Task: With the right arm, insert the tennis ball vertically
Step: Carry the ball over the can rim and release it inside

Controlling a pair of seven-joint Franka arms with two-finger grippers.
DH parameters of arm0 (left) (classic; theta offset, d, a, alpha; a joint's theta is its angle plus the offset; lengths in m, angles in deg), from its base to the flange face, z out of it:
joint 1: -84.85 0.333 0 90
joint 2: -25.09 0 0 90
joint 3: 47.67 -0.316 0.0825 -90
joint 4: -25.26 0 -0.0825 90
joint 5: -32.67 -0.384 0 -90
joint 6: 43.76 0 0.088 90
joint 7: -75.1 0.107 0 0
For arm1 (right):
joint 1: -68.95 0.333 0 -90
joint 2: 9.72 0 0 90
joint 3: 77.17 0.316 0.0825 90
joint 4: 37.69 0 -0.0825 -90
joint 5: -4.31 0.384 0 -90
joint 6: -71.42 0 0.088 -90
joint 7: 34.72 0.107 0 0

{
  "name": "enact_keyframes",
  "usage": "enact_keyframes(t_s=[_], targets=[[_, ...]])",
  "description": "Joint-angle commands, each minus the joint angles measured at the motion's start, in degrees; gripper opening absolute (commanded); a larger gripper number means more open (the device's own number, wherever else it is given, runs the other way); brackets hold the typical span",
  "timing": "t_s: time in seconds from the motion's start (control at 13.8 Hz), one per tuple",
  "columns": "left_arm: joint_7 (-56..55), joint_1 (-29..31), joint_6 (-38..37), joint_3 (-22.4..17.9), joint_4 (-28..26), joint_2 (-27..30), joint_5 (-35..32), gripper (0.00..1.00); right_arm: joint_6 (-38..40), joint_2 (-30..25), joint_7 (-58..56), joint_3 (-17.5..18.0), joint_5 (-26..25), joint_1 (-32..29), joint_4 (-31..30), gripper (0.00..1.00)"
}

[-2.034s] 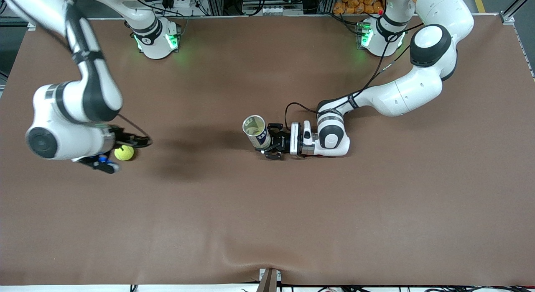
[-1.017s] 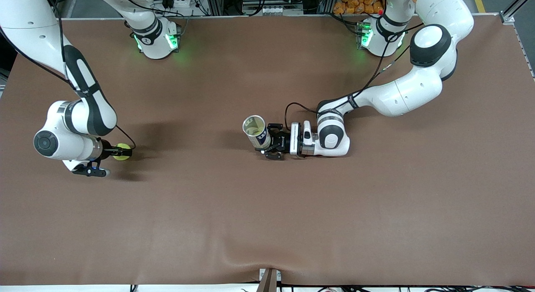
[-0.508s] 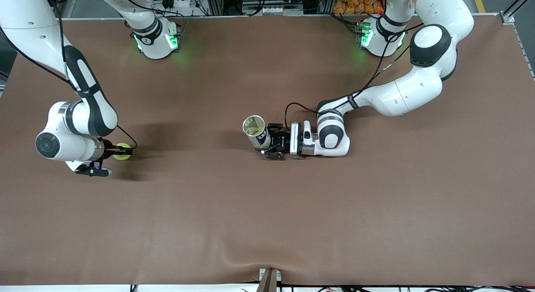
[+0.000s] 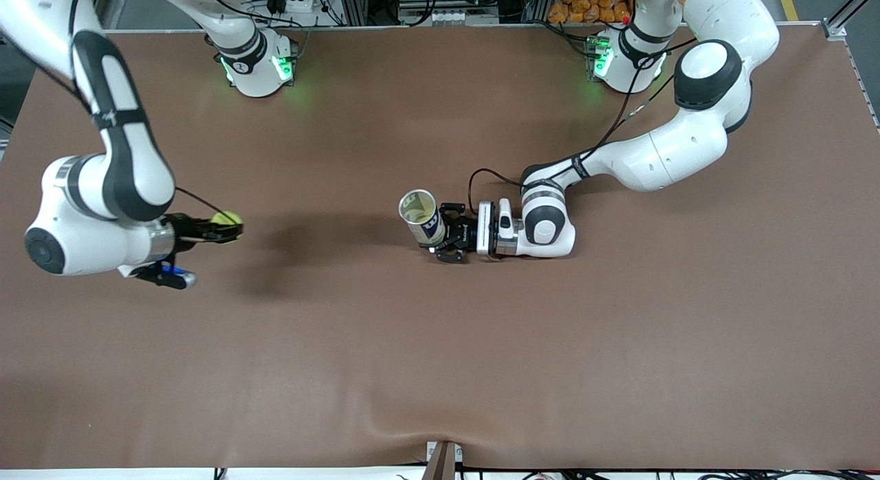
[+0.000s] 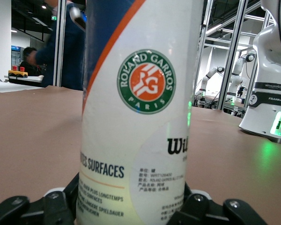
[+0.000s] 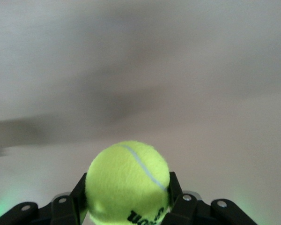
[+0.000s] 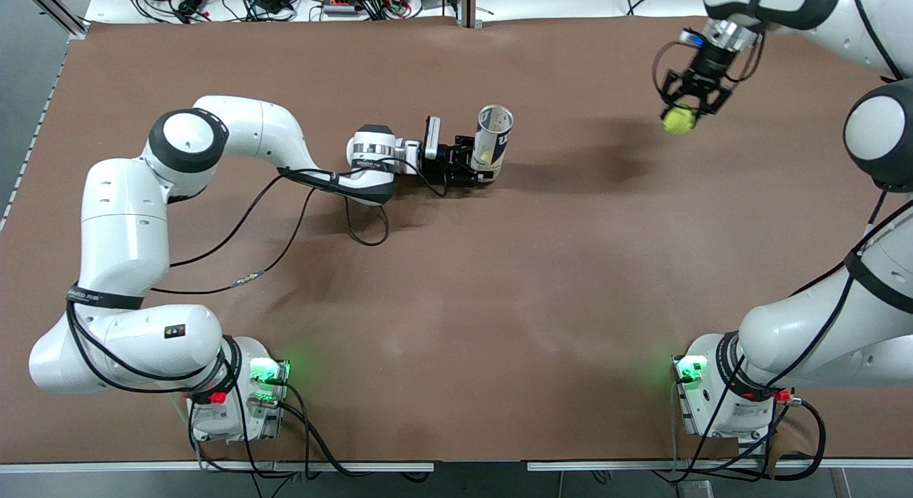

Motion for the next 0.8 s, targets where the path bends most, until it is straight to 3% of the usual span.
enact_keyframes(t_s=[0.0, 0.22, 0.51, 0.73], targets=[[0.8, -1.7, -1.4, -1.3, 1.3, 1.2, 1.9, 0.76, 3.5, -1.2, 16.5, -0.4, 6.3, 8.8, 4.8, 0.00], [0.8, -1.7, -1.4, -1.3, 1.3, 1.1, 1.9, 0.76, 2.7, -0.3, 31.7, -0.5, 14.6, 16.1, 10.7, 0.00], [0.8, -1.7, -1.4, -1.3, 1.3, 1.1, 1.9, 0.76, -5.5, 4.7, 49.3, -0.6, 14.6, 26.0, 16.6, 0.00], [0.9, -1.6, -1.4, -1.3, 1.3, 1.1, 1.9, 0.76, -10.4, 6.6, 53.2, -0.6, 14.5, 29.5, 16.8, 0.00]])
